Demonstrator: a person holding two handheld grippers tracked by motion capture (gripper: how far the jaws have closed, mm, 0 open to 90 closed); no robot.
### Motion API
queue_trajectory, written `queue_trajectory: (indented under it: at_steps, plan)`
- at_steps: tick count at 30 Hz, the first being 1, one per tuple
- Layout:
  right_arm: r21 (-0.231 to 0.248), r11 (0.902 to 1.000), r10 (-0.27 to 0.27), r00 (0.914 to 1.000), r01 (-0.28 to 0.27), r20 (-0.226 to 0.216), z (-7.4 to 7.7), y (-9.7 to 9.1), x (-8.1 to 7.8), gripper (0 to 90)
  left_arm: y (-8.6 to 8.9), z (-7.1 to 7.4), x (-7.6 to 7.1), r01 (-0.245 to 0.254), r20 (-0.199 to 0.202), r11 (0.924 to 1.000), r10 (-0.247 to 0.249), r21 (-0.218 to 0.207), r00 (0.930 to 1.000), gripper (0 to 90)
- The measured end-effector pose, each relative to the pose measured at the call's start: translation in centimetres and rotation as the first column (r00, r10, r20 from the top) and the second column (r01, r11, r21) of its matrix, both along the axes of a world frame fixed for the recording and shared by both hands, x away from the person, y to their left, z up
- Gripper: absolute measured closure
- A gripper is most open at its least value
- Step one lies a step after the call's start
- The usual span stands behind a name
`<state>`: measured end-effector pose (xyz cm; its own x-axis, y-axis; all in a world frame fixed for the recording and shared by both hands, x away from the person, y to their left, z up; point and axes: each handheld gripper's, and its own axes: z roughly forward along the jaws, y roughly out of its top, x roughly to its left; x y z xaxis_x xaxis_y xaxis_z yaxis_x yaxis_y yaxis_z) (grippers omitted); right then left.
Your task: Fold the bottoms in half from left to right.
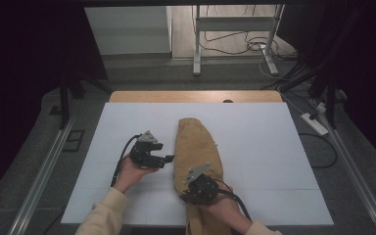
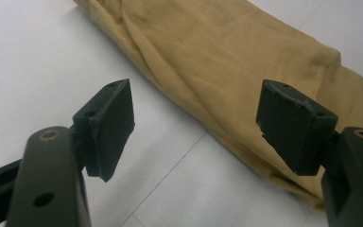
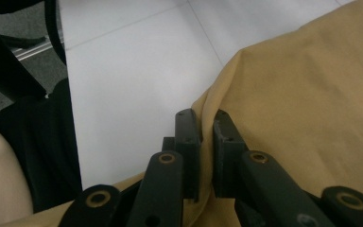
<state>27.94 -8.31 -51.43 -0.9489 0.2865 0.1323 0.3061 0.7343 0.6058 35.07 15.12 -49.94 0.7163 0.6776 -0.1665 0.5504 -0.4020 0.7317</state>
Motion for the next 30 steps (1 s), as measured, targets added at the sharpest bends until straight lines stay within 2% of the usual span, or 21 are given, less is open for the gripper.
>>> queue_trajectory:
  at_steps: [14, 16, 18, 22, 27, 30]
  plan:
    - [0.013, 0.9998, 0.018, 0.9998, -0.018, 0.003, -0.2, 0.1, 0.1, 81.9, 0.0, 0.0, 0.0, 0.000, 0.001, 1.0000, 0.000, 0.001, 1.0000, 27.7]
    - [0.015, 0.9996, 0.025, 0.9997, -0.025, 0.004, -0.2, 0.1, 0.1, 77.5, 0.0, 0.0, 0.0, 0.000, 0.000, 1.0000, 0.000, 0.001, 1.0000, 27.6]
    - [0.029, 0.9989, 0.037, 0.9993, -0.037, 0.005, 0.1, 0.0, 0.2, 66.1, 0.1, 0.1, 0.0, 0.000, 0.001, 1.0000, 0.000, 0.000, 1.0000, 27.6]
    - [0.114, 0.9934, 0.013, 0.9997, -0.015, 0.022, 1.1, -0.6, 0.5, 50.4, 0.1, 0.1, 0.0, -0.001, 0.002, 1.0000, 0.001, 0.000, 1.0000, 27.6]
    - [0.161, 0.9862, -0.047, 0.9977, 0.038, 0.049, 2.2, -1.8, 1.4, 45.5, 0.1, 0.1, 0.0, -0.003, 0.001, 1.0000, 0.003, 0.001, 1.0000, 27.5]
    - [0.158, 0.9846, -0.086, 0.9942, 0.075, 0.064, 2.4, -2.7, 2.2, 43.9, 0.1, 0.1, 0.0, -0.004, 0.002, 1.0000, 0.004, 0.001, 1.0000, 27.5]
